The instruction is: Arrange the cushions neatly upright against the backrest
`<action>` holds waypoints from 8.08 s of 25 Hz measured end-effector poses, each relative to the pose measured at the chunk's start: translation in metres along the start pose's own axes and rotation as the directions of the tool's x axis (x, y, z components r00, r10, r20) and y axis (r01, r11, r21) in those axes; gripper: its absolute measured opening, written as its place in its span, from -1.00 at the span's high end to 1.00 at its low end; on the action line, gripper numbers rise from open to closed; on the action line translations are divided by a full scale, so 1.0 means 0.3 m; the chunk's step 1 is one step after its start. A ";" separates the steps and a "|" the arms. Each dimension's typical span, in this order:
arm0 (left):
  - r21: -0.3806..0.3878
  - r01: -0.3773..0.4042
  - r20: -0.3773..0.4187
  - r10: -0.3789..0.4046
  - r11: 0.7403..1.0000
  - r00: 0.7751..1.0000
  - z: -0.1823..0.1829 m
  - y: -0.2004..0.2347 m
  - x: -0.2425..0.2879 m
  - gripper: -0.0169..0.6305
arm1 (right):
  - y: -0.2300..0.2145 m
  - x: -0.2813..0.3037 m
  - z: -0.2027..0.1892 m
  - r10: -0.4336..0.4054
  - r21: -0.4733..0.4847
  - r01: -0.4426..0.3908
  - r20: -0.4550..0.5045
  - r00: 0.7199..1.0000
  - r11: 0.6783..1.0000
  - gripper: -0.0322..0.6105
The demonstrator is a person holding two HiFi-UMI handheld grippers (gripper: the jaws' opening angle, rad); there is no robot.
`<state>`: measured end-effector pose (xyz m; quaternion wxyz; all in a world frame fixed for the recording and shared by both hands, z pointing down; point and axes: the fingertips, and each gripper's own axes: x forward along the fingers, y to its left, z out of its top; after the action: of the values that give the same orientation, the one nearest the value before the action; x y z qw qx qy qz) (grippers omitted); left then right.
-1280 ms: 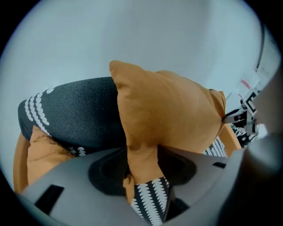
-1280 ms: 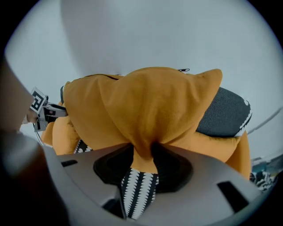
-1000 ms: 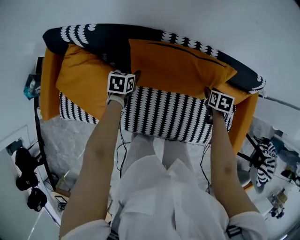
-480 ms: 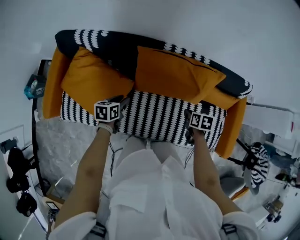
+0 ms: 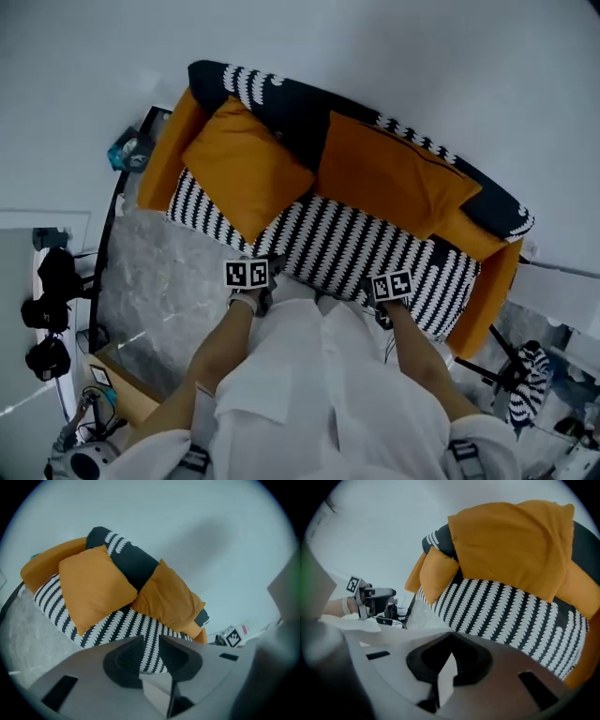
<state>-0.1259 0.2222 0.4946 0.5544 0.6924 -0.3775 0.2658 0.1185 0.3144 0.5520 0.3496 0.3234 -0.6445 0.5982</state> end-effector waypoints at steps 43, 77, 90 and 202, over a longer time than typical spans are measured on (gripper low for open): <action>0.696 0.000 -0.246 0.239 0.718 0.939 1.414 1.236 0.283 -0.09 | 0.445 0.876 1.102 -0.361 0.684 0.059 0.308 0.880 0.727 -0.02; 0.695 -0.166 -0.042 0.270 0.699 0.962 1.462 1.134 0.040 0.88 | 0.660 0.652 1.255 -0.483 0.572 0.200 0.399 0.779 0.795 0.86; 0.594 -0.198 0.226 0.074 0.780 0.971 1.717 0.917 -0.159 0.87 | 0.697 0.249 1.623 -0.497 0.346 0.358 0.650 0.574 0.867 0.85; 0.808 -0.002 0.472 -0.645 0.590 0.600 0.543 0.003 -1.448 0.90 | 1.519 -0.761 0.175 -0.067 0.049 0.546 0.998 0.014 0.836 0.89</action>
<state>-0.3841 0.1634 0.1135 0.0645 0.9591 -0.2747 -0.0231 -0.1405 0.2960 0.1102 0.0028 0.7017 -0.7125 0.0030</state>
